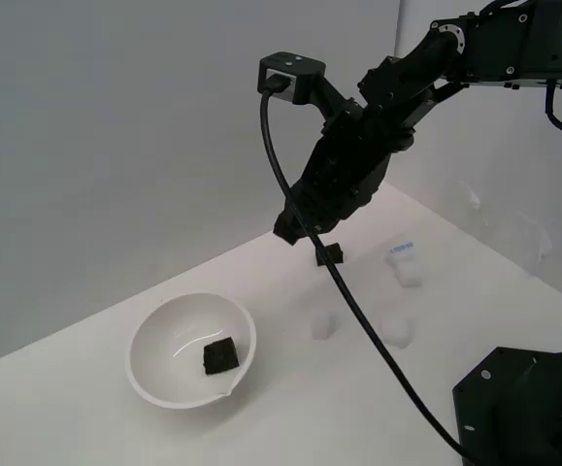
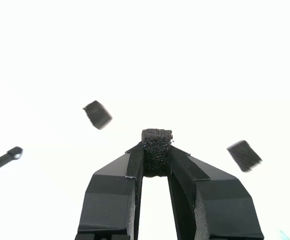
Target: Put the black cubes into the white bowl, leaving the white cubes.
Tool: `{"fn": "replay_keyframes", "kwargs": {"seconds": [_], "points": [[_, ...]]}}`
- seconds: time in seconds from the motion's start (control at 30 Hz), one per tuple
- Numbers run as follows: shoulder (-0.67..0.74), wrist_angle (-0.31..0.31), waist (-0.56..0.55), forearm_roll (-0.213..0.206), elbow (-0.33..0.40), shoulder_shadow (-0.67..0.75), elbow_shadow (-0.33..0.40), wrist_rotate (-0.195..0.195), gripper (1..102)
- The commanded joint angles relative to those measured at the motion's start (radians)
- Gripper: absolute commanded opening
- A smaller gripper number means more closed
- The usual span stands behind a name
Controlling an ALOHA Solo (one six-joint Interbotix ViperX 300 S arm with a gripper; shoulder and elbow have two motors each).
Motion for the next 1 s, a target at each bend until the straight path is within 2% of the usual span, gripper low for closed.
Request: {"fn": "replay_keyframes", "kwargs": {"seconds": [0.0,0.2,0.47,0.6,0.73,0.8,0.9,0.97], "points": [[-0.003,-0.003,-0.058,-0.018,-0.046,0.0,-0.052,-0.015,3],[-0.075,-0.009,-0.158,-0.031,-0.106,-0.072,-0.11,-0.032,3],[-0.178,-0.046,-0.259,-0.051,-0.16,-0.173,-0.164,-0.032,3],[-0.222,-0.051,-0.278,-0.052,-0.169,-0.216,-0.173,-0.031,3],[-0.23,-0.052,-0.281,-0.071,-0.169,-0.225,-0.173,-0.031,5],[-0.23,-0.055,-0.281,-0.083,-0.169,-0.225,-0.173,-0.029,17],[-0.23,-0.063,-0.281,-0.1,-0.169,-0.225,-0.173,-0.028,46],[-0.232,-0.067,-0.281,-0.101,-0.169,-0.227,-0.173,-0.028,60]]}}
